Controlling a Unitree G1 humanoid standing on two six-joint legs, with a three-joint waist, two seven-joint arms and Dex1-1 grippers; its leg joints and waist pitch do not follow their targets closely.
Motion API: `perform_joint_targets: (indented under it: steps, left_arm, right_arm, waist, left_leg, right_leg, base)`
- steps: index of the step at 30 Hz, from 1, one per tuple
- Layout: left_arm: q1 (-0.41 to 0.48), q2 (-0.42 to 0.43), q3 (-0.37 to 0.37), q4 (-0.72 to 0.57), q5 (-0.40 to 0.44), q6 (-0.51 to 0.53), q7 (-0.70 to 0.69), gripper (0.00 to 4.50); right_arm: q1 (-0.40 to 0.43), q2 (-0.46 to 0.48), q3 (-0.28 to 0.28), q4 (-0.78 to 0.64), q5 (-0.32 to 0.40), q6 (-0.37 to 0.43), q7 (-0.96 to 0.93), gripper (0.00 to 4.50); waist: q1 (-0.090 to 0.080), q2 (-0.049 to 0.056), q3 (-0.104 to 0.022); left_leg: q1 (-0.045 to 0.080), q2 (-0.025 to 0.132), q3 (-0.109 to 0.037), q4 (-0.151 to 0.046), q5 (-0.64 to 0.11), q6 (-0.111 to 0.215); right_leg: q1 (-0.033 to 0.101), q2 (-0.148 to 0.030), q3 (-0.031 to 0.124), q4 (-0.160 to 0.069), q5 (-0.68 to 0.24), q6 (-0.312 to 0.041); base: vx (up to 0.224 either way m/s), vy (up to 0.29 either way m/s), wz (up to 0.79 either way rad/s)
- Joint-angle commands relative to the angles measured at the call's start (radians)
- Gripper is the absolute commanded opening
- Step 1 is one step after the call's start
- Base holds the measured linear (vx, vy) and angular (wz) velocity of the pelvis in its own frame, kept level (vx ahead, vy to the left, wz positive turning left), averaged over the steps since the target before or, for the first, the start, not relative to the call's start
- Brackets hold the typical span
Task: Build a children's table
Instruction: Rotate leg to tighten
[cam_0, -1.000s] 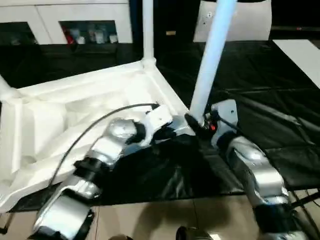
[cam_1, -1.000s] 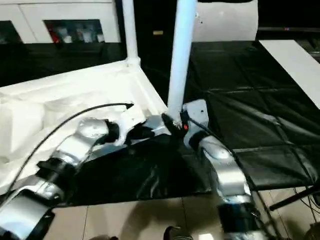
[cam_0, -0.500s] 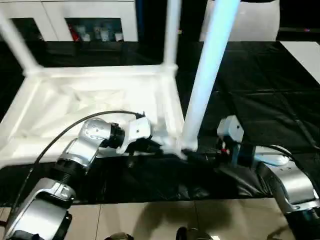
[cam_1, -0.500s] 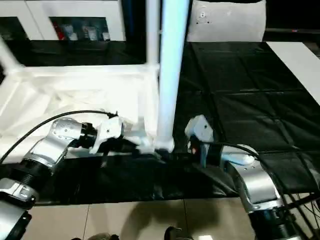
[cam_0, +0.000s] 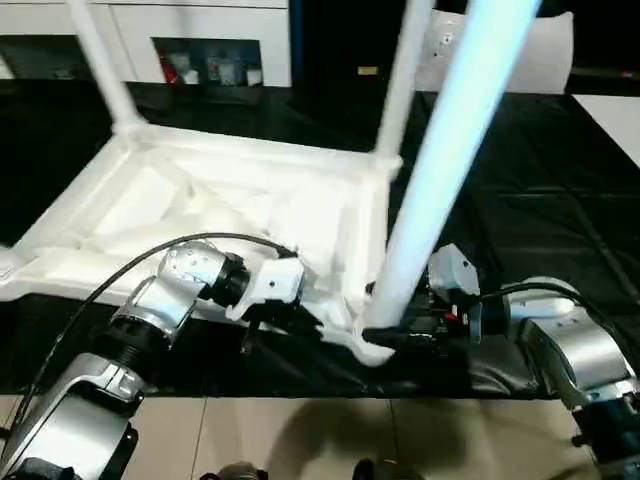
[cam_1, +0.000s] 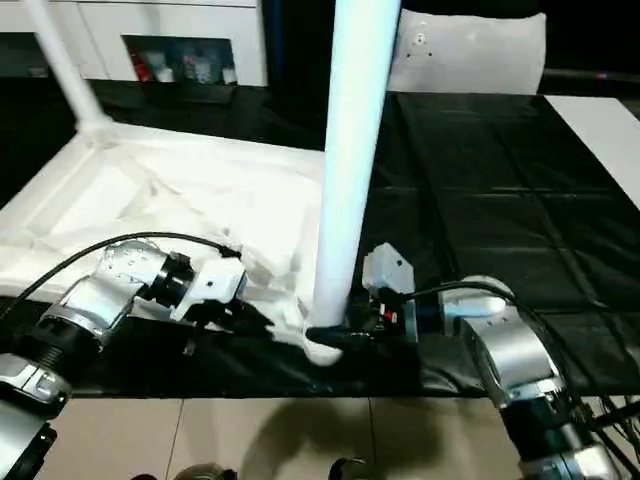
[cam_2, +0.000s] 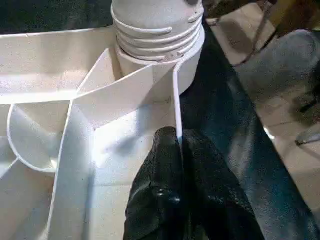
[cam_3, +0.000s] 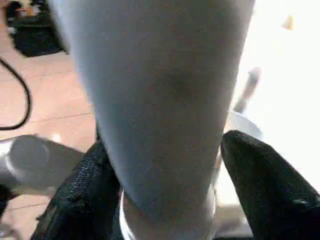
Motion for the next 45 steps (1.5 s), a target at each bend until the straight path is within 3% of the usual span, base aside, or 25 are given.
perform_joint_targets:
  steps: [1, 4, 6, 13, 17, 18, 20, 21, 23, 25, 26, 28, 30, 31, 33, 37, 39, 42, 44, 45]
  left_arm:
    - [0.004, 0.005, -0.077, 0.009, 0.050, -0.017, -0.061, 0.00]
    - [0.003, 0.008, -0.081, 0.013, 0.053, -0.024, -0.067, 0.00]
    - [0.003, 0.008, -0.081, 0.013, 0.053, -0.024, -0.067, 0.00]
    - [0.006, 0.011, -0.077, 0.028, 0.056, -0.033, -0.073, 0.00]
    - [0.010, 0.000, -0.063, 0.026, 0.045, 0.000, -0.053, 0.00]
    - [0.013, -0.018, -0.046, 0.013, 0.036, 0.063, -0.009, 0.00]
    - [0.012, -0.052, -0.022, 0.002, 0.030, 0.132, 0.068, 0.00]
    - [0.011, -0.064, -0.016, 0.000, 0.030, 0.151, 0.094, 0.00]
    - [0.002, -0.103, -0.005, 0.004, 0.045, 0.211, 0.183, 0.00]
    - [-0.007, -0.160, 0.020, 0.012, 0.038, 0.263, 0.277, 0.00]
    - [-0.014, -0.195, 0.035, 0.021, 0.033, 0.288, 0.332, 0.00]
    - [-0.028, -0.246, 0.057, 0.032, 0.035, 0.329, 0.427, 0.00]
    - [-0.031, -0.256, 0.061, 0.033, 0.037, 0.338, 0.448, 0.00]
    - [-0.043, -0.297, 0.082, 0.035, 0.043, 0.384, 0.528, 0.00]
    - [-0.060, -0.350, 0.114, 0.033, 0.052, 0.439, 0.635, 0.00]
    - [-0.073, -0.408, 0.149, 0.027, 0.086, 0.483, 0.758, 0.00]
    - [-0.067, -0.412, 0.150, 0.013, 0.086, 0.485, 0.759, 0.00]
    - [-0.052, -0.381, 0.141, -0.010, 0.088, 0.469, 0.721, 0.00]
    - [-0.042, -0.361, 0.138, -0.020, 0.087, 0.462, 0.696, 0.00]
    - [-0.039, -0.352, 0.136, -0.023, 0.088, 0.454, 0.686, 0.00]
  right_arm:
    - [-0.014, -0.015, 0.009, 0.013, 0.014, -0.004, 0.018, 2.70]
    - [-0.018, -0.016, 0.012, 0.019, 0.018, -0.003, 0.034, 2.60]
    - [-0.018, -0.016, 0.012, 0.019, 0.018, -0.003, 0.034, 2.27]
    - [-0.013, -0.012, 0.026, 0.018, 0.028, 0.009, 0.073, 1.97]
    - [0.002, -0.002, 0.030, -0.008, 0.047, 0.044, 0.064, 1.96]
    - [0.026, 0.027, 0.030, -0.046, 0.048, 0.091, -0.004, 1.96]
    - [0.043, 0.070, 0.037, -0.078, 0.030, 0.151, -0.107, 1.96]
    - [0.046, 0.085, 0.040, -0.084, 0.018, 0.168, -0.144, 1.96]
    - [0.053, 0.137, 0.050, -0.090, -0.013, 0.184, -0.233, 1.96]
    - [0.052, 0.207, 0.054, -0.084, -0.046, 0.216, -0.343, 1.96]
    - [0.045, 0.249, 0.049, -0.076, -0.055, 0.237, -0.402, 1.96]
    - [0.028, 0.325, 0.032, -0.058, -0.068, 0.275, -0.511, 1.96]
    - [0.024, 0.341, 0.028, -0.054, -0.072, 0.285, -0.536, 1.95]
    - [0.008, 0.403, 0.010, -0.044, -0.094, 0.323, -0.644, 1.95]
    - [-0.018, 0.472, -0.017, -0.016, -0.129, 0.348, -0.772, 1.95]
    - [-0.049, 0.556, -0.060, 0.023, -0.147, 0.355, -0.883, 1.95]
    - [-0.052, 0.556, -0.060, 0.016, -0.151, 0.329, -0.878, 2.51]
    - [-0.041, 0.534, -0.064, -0.007, -0.151, 0.297, -0.845, 2.67]
    - [-0.031, 0.513, -0.059, -0.018, -0.157, 0.279, -0.821, 3.09]
    - [-0.026, 0.505, -0.062, -0.023, -0.155, 0.274, -0.813, 3.09]
  waist:
    - [-0.002, -0.011, -0.067]
    - [-0.002, -0.014, -0.068]
    - [-0.001, -0.014, -0.068]
    - [-0.001, -0.016, -0.067]
    - [0.000, -0.016, -0.067]
    - [0.000, -0.010, -0.062]
    - [-0.002, -0.011, -0.060]
    - [-0.003, -0.012, -0.058]
    - [-0.012, -0.014, -0.045]
    - [-0.020, -0.014, -0.031]
    - [-0.026, -0.013, -0.029]
    - [-0.037, -0.011, -0.028]
    - [-0.048, -0.009, -0.032]
    - [-0.056, -0.004, -0.032]
    - [-0.065, -0.001, -0.031]
    - [-0.072, -0.005, -0.032]
    - [-0.072, -0.004, -0.033]
    - [-0.070, -0.002, -0.036]
    - [-0.068, -0.003, -0.037]
    - [-0.067, -0.003, -0.037]
  left_leg:
    - [-0.002, 0.070, -0.013, -0.062, 0.008, 0.118]
    - [-0.005, 0.069, -0.013, -0.060, 0.021, 0.132]
    - [-0.006, 0.069, -0.013, -0.061, 0.014, 0.130]
    - [-0.005, 0.068, -0.013, -0.060, 0.016, 0.124]
    - [-0.005, 0.069, -0.012, -0.060, 0.014, 0.124]
    - [-0.006, 0.069, -0.012, -0.061, 0.012, 0.121]
    - [-0.006, 0.069, -0.014, -0.064, 0.017, 0.110]
    - [-0.005, 0.068, -0.013, -0.065, -0.003, 0.105]
    - [-0.004, 0.062, -0.015, -0.073, -0.098, 0.064]
    - [0.010, 0.052, -0.022, -0.078, -0.203, 0.018]
    - [0.014, 0.050, -0.028, -0.080, -0.228, 0.005]
    - [0.009, 0.051, -0.038, -0.088, -0.262, -0.002]
    - [0.006, 0.054, -0.042, -0.094, -0.276, 0.000]
    - [0.002, 0.060, -0.041, -0.098, -0.265, 0.001]
    - [0.008, 0.059, -0.041, -0.098, -0.301, -0.005]
    - [0.010, 0.051, -0.036, -0.094, -0.293, 0.014]
    - [0.002, 0.054, -0.037, -0.098, -0.264, 0.030]
    - [-0.002, 0.055, -0.032, -0.097, -0.225, 0.045]
    - [-0.004, 0.055, -0.029, -0.094, -0.203, 0.062]
    - [-0.003, 0.054, -0.027, -0.093, -0.202, 0.065]
  right_leg:
    - [0.058, -0.091, 0.055, -0.043, -0.064, -0.272]
    - [0.060, -0.092, 0.052, -0.040, -0.043, -0.280]
    - [0.060, -0.093, 0.052, -0.043, -0.060, -0.279]
    - [0.059, -0.091, 0.051, -0.043, -0.068, -0.271]
    - [0.059, -0.091, 0.051, -0.043, -0.076, -0.271]
    - [0.057, -0.090, 0.052, -0.045, -0.078, -0.269]
    - [0.057, -0.089, 0.052, -0.045, -0.078, -0.268]
    - [0.056, -0.089, 0.052, -0.051, -0.103, -0.262]
    - [0.054, -0.091, 0.053, -0.073, -0.281, -0.222]
    - [0.041, -0.092, 0.050, -0.109, -0.602, -0.122]
    - [0.035, -0.092, 0.046, -0.119, -0.697, -0.079]
    - [0.036, -0.091, 0.040, -0.125, -0.723, -0.049]
    - [0.040, -0.092, 0.037, -0.126, -0.684, -0.053]
    - [0.040, -0.090, 0.041, -0.120, -0.610, -0.076]
    - [0.032, -0.087, 0.041, -0.118, -0.561, -0.104]
    - [0.030, -0.088, 0.053, -0.121, -0.522, -0.120]
    - [0.036, -0.089, 0.057, -0.115, -0.468, -0.135]
    - [0.041, -0.090, 0.060, -0.105, -0.359, -0.165]
    - [0.043, -0.091, 0.061, -0.104, -0.349, -0.175]
    - [0.042, -0.091, 0.062, -0.106, -0.357, -0.174]
  base:
    - [0.000, 0.000, 0.00]
    - [0.000, 0.000, 0.00]
    - [0.000, 0.000, 0.00]
    - [0.000, 0.000, 0.00]
    - [0.000, 0.000, 0.00]
    - [0.000, 0.000, 0.00]
    - [0.000, 0.000, 0.00]
    - [0.000, 0.000, 0.00]
    - [0.000, 0.000, 0.00]
    - [-0.061, -0.008, 0.00]
    - [-0.066, 0.004, -0.03]
    - [-0.033, 0.011, -0.03]
    - [-0.059, 0.036, -0.08]
    - [0.000, 0.000, 0.00]
    - [-0.018, 0.031, -0.02]
    - [0.000, 0.000, 0.00]
    - [0.000, 0.000, 0.00]
    - [0.000, 0.000, 0.00]
    - [0.000, 0.000, 0.00]
    - [0.000, 0.000, 0.00]
